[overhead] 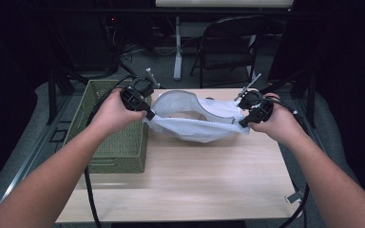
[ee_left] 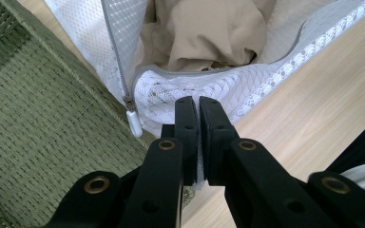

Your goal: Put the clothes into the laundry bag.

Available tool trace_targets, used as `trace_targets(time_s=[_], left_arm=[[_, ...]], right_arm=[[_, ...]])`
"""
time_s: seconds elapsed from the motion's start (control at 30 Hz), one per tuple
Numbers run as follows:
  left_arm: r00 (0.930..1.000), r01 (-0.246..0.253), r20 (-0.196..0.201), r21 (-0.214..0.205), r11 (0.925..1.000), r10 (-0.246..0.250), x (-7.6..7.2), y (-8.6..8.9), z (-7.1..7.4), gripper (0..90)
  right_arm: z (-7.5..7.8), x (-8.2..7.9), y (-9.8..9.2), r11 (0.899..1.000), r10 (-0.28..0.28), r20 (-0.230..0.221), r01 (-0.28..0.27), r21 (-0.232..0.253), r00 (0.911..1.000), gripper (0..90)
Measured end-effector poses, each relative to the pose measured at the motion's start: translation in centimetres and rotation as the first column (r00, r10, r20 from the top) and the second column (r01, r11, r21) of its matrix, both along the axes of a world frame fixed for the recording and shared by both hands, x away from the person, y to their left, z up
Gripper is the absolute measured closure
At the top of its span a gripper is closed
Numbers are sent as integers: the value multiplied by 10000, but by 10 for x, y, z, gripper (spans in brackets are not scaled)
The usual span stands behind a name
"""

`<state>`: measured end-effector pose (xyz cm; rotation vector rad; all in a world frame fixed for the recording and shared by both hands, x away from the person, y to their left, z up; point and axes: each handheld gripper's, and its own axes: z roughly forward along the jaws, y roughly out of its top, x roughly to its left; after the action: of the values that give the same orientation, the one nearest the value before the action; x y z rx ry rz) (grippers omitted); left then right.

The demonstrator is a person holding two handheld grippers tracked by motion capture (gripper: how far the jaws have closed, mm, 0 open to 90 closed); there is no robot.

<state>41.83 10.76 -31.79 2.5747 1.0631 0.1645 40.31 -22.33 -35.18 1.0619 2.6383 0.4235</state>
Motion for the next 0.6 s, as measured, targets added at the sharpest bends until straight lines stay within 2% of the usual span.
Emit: trace_targets(time_s=[0.13, 0.23, 0.6], left_arm=[[10000, -27, 88, -31, 10000, 27, 0, -1, 5, 868], [9999, -27, 119, 8, 10000, 27, 1, 0, 9, 868], [9998, -136, 135, -6, 9999, 136, 0, 2, 10, 868]], right_arm=[[5, 2, -1, 9999, 101, -43, -102, -85, 9999, 866], [10, 3, 0, 9999, 85, 104, -83, -122, 9999, 866], [18, 5, 1, 9999, 105, 301, -103, -76, 9995, 866]])
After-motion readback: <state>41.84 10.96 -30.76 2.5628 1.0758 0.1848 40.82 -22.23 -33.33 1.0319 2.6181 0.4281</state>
